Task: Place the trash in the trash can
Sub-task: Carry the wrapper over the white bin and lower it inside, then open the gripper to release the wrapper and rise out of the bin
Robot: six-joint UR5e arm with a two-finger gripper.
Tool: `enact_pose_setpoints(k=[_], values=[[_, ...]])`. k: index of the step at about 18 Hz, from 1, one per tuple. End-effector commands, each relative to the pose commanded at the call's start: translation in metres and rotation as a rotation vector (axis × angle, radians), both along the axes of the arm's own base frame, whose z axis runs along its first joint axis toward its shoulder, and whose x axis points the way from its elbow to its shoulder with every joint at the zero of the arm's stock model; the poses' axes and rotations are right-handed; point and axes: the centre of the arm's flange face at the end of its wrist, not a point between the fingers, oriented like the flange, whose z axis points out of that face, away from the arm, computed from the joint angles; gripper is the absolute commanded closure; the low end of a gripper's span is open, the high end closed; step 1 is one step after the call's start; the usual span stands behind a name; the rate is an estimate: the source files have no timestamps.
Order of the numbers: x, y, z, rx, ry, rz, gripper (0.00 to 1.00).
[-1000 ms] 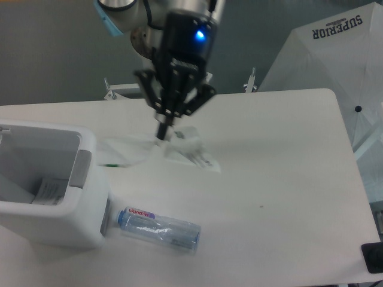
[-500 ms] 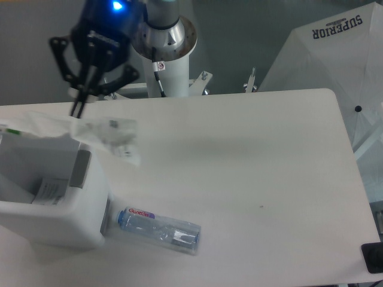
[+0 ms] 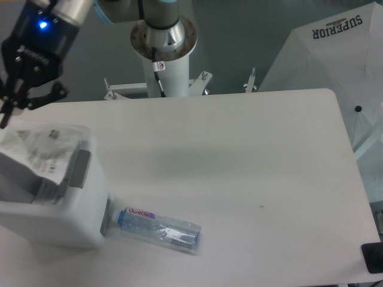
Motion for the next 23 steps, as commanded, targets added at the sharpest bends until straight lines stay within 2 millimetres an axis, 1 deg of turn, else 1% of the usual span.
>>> enact_pose_setpoints(k=[1,3,6,7,10,15,16,19,23], values=[[0.002,0.002,-0.004,-0.007,-0.005,-0.004,1.00],[0.005,0.009,-0.020,-0.032,-0.019,-0.015,1.00],[0.001,0.019,-0.051,-0.081,-0.046,-0.017,1.00],[0.000,0.019,-0.059,-0.094,-0.049,-0.019,1.00],[0.003,0.014,-0.075,-0.121,-0.061,-0.021,1.00],[0.016,-0.011,-0.090,-0.152,-0.072,-0.020,1.00],[0.016,-0.014,-0.095,-0.161,-0.076,-0.017,1.00],[0.015,-0.011,-0.106,-0.182,-0.085,-0.015,1.00],[0.006,-0.001,-0.120,-0.211,-0.073,0.005,1.00]])
